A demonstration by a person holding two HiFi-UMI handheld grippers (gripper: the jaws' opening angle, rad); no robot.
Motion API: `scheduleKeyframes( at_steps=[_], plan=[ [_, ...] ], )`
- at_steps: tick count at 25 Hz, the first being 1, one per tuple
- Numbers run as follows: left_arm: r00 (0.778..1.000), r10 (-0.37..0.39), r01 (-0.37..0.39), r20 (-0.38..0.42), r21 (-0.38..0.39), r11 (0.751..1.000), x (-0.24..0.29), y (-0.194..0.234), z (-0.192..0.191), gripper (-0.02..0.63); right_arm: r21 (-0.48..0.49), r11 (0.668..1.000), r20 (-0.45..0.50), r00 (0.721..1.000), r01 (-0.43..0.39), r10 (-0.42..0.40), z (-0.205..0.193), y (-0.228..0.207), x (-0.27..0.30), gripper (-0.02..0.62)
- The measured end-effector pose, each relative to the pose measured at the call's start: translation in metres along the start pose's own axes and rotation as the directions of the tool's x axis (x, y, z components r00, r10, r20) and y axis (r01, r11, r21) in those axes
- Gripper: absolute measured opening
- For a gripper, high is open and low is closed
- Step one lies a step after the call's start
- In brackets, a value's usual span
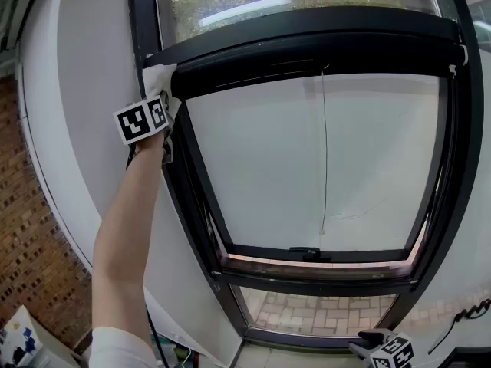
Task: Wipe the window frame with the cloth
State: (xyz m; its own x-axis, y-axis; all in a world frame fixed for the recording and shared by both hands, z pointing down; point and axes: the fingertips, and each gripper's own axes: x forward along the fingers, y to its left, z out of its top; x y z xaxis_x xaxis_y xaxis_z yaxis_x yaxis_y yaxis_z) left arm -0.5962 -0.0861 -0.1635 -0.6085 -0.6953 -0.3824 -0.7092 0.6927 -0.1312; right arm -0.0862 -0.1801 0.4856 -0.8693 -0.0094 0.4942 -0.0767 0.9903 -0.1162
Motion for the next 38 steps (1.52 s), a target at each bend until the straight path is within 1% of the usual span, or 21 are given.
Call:
scheduleKeyframes(
  at_steps=[5,8,13,17,22,26,35,38],
  plan=[
    [0.997,-0.073,0.073,-0.001,-0.024,0.997,0.011,-0.041,0.003,0.094,0.004,1.000,0.003,1.000,0.018,-0.018,-0.002,-0.006,0.001,0.163],
    [0.991,-0.133,0.134,0.016,-0.023,0.991,0.010,-0.079,0.007,0.095,0.020,0.999,0.004,0.999,0.043,-0.043,-0.012,-0.017,-0.003,0.163],
    [0.973,-0.224,0.224,0.052,-0.007,0.975,0.004,-0.153,0.025,0.094,0.025,0.997,0.004,0.998,0.070,-0.070,-0.023,-0.028,-0.018,0.163],
    [0.958,-0.280,0.281,0.061,0.001,0.960,-0.001,-0.206,0.034,0.094,0.040,0.995,0.012,0.995,0.094,-0.094,-0.034,-0.039,-0.038,0.163],
    [0.940,-0.335,0.334,0.069,0.019,0.942,-0.007,-0.267,0.048,0.095,0.066,0.992,0.025,0.994,0.108,-0.109,-0.048,-0.052,-0.055,0.163],
    [0.924,-0.374,0.374,0.076,0.014,0.927,-0.011,-0.315,0.056,0.094,0.085,0.990,0.036,0.993,0.112,-0.116,-0.057,-0.061,-0.070,0.163],
    [0.865,-0.490,0.491,0.109,0.020,0.871,-0.033,-0.429,0.077,0.095,0.117,0.982,0.045,0.987,0.148,-0.154,-0.080,-0.082,-0.111,0.163],
    [0.841,-0.529,0.530,0.118,0.024,0.848,-0.038,-0.471,0.085,0.094,0.143,0.976,0.057,0.983,0.165,-0.175,-0.091,-0.087,-0.122,0.163]
  ],
)
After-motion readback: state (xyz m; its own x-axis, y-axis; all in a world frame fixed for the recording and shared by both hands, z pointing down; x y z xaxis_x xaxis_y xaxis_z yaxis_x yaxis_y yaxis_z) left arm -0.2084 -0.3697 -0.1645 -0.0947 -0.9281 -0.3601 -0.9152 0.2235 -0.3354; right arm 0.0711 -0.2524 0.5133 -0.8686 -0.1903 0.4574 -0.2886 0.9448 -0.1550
